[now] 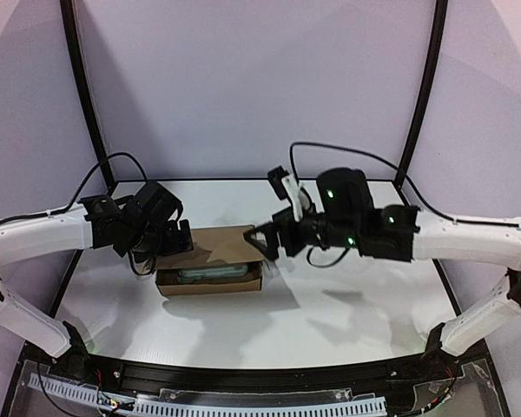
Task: Fold the paper box
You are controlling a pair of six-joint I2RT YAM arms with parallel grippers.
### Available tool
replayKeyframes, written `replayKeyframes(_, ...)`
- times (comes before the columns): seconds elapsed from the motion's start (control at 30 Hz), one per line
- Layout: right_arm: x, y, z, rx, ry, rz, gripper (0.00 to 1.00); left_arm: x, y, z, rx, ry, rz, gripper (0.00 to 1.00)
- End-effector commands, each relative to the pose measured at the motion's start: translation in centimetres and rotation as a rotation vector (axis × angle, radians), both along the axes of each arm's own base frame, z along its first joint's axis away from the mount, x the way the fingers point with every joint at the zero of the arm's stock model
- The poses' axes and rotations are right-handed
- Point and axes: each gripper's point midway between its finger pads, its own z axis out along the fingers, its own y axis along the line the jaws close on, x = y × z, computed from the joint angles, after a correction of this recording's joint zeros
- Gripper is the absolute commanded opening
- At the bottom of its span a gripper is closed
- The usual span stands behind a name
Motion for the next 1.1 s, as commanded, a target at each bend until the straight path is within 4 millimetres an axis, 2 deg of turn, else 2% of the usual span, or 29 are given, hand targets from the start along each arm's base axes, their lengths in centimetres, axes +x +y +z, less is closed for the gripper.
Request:
replayKeyframes(0.0, 3.0, -0.8, -3.7, -0.091, 0.178, -0.107, 0.95, -0.5, 0.4, -1.2, 0.019, 0.034, -0.005, 0.99)
replayKeyframes(0.07, 4.4, -0.2, -4.9, -0.115, 0.211, -0.123, 0.93, -0.5, 0.5, -1.6, 0.027, 0.043, -0.003, 0.99)
replayKeyframes(0.13, 5.5, 0.9, -7.6, -0.182, 0.274, -0.116, 0.90, -0.7, 0.6, -2.2, 0.035, 0.057, -0.003, 0.99)
replayKeyframes(0.2, 5.9, 0.9, -9.5, -0.250, 0.303, -0.126, 0.89, -0.7, 0.5, -2.6, 0.039, 0.066, -0.005, 0.99)
replayKeyframes(0.23, 6.5, 0.7, -11.4, -0.319, 0.319, -0.156, 0.87, -0.8, 0.5, -3.1, 0.045, 0.079, -0.006, 0.99)
replayKeyframes(0.33, 6.9, 0.2, -13.6, -0.374, 0.339, -0.191, 0.87, -0.9, 0.6, -3.7, 0.056, 0.100, -0.004, 0.99)
replayKeyframes(0.47, 6.7, -0.1, -15.2, -0.399, 0.360, -0.201, 0.84, -1.2, 0.8, -4.4, 0.065, 0.121, -0.006, 0.99)
replayKeyframes(0.53, 6.5, -0.5, -16.8, -0.431, 0.390, -0.212, 0.82, -1.6, 1.0, -5.2, 0.073, 0.144, -0.010, 0.99)
replayKeyframes(0.83, 6.1, -1.1, -19.4, -0.473, 0.440, -0.235, 0.80, -2.6, 1.4, -7.9, 0.092, 0.217, -0.003, 0.99)
replayKeyframes(1.07, 6.1, -2.4, -22.2, -0.553, 0.462, -0.279, 0.79, -3.3, 1.8, -10.7, 0.114, 0.278, 0.006, 0.99)
